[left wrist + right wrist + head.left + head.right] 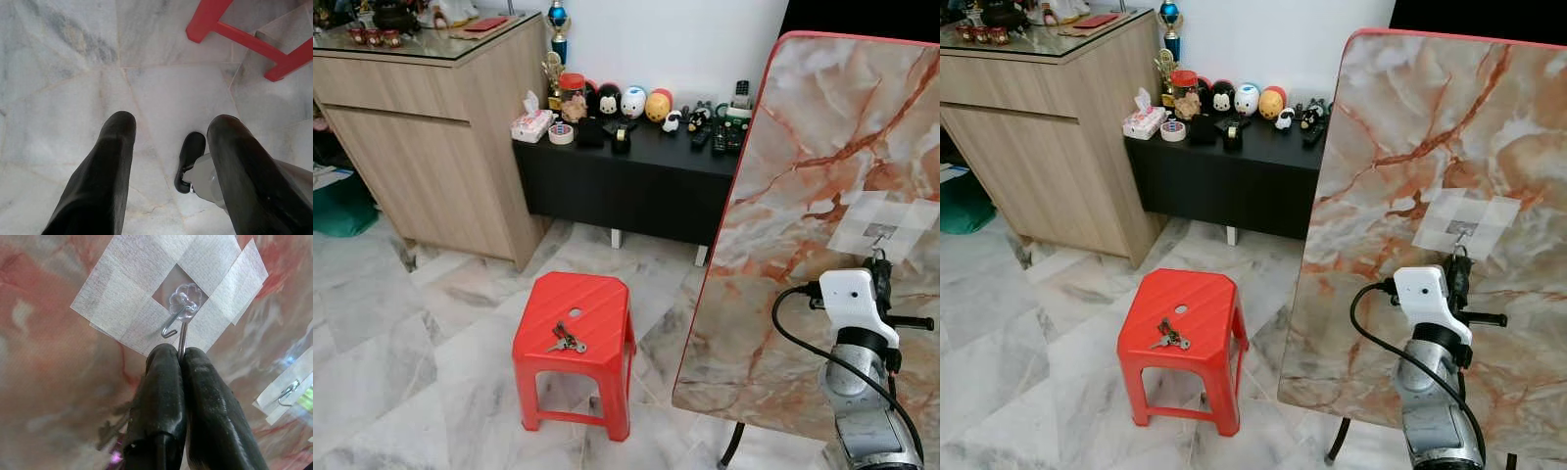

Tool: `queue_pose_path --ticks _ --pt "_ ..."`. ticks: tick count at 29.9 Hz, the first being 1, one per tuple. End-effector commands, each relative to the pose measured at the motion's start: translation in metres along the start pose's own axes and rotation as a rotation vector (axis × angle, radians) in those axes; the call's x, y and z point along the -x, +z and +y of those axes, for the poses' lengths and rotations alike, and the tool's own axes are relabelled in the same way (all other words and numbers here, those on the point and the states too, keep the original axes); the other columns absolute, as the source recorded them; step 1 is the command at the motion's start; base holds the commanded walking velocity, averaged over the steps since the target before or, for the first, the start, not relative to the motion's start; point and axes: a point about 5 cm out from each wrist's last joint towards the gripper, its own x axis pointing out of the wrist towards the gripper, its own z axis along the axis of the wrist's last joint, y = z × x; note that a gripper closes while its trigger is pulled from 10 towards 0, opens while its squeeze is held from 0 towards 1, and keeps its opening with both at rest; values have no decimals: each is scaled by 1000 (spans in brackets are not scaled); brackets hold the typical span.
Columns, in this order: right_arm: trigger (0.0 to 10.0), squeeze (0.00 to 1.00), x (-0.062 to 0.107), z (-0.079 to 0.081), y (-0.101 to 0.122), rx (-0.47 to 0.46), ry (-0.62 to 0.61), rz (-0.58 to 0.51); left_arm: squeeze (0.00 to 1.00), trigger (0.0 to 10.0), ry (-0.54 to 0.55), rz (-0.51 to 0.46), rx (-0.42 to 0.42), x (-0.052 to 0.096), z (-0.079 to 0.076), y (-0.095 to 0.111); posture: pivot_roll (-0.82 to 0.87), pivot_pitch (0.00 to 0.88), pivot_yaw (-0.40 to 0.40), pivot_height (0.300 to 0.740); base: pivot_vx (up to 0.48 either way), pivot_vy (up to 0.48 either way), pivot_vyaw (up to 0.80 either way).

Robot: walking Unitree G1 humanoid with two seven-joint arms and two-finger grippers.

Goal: Hang keys on a hook

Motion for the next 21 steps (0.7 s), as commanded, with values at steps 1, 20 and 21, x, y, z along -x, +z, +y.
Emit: queue_pose_path --ticks 1,20,21 --pt "10000 0 -4 -1 2 15 -5 -6 0 10000 8 23 -6 1 3 -3 12 0 -38 740 0 0 0" --pt "10000 0 -7 -2 6 44 -10 -32 0 10000 6 28 -2 2 2 -7 14 0 -42 740 0 0 0" --pt "10000 0 -7 -2 6 47 -10 -30 0 10000 6 28 -2 2 2 -7 14 0 -42 740 0 0 0"
